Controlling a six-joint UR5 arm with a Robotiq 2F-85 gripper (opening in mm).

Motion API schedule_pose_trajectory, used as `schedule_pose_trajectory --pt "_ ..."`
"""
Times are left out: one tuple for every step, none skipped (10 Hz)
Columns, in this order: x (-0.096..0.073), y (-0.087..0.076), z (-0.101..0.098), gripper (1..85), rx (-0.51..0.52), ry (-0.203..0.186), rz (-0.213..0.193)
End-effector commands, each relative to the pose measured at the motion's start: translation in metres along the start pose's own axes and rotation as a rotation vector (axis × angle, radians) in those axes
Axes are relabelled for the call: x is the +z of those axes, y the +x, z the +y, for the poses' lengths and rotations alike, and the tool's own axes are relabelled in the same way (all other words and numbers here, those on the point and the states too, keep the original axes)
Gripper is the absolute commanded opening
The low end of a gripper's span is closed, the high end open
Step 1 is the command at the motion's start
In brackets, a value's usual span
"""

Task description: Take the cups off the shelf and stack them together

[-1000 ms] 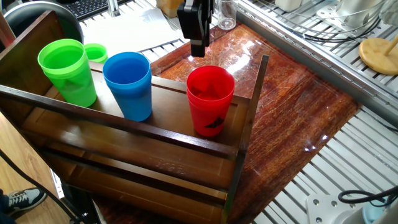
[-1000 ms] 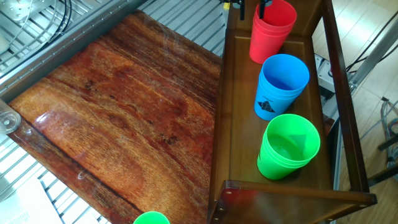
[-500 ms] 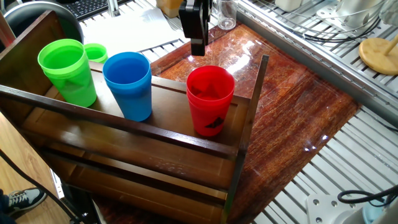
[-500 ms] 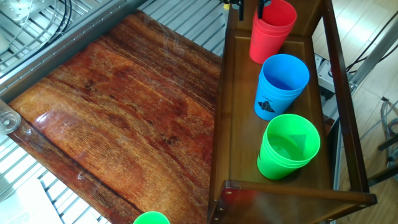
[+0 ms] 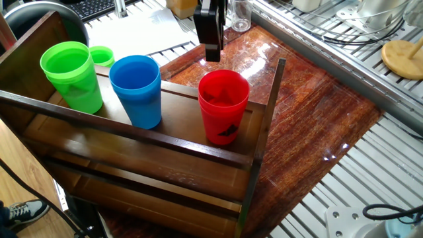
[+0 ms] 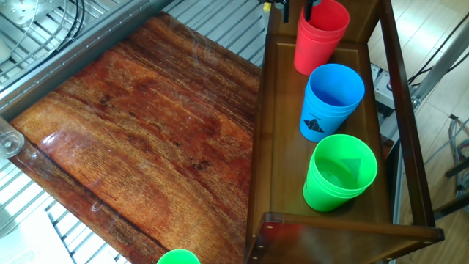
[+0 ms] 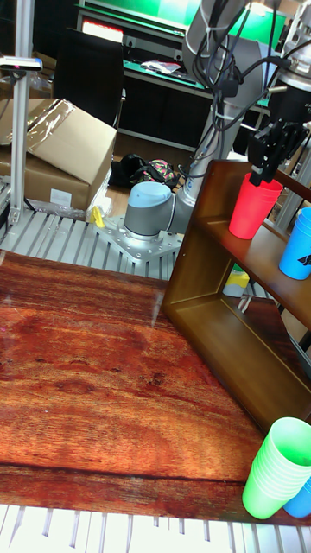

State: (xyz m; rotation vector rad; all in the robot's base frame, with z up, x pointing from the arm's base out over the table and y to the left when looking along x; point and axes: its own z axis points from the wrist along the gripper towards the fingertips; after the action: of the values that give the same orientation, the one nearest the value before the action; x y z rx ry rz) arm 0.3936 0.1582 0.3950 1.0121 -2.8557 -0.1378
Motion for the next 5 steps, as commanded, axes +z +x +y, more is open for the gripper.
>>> schedule_pose_trajectory --pt "0.003 0.002 0.01 33.0 -0.012 -0.01 -0.016" --pt "0.004 0.003 0.01 33.0 -0.014 -0.005 -0.015" --pt "0.007 0.002 0.008 33.0 -0.022 0.001 -0.022" --pt "0.011 0.002 0.006 33.0 -0.03 0.005 -0.031" --pt "0.015 0.001 0.004 33.0 -0.033 0.007 -0.037"
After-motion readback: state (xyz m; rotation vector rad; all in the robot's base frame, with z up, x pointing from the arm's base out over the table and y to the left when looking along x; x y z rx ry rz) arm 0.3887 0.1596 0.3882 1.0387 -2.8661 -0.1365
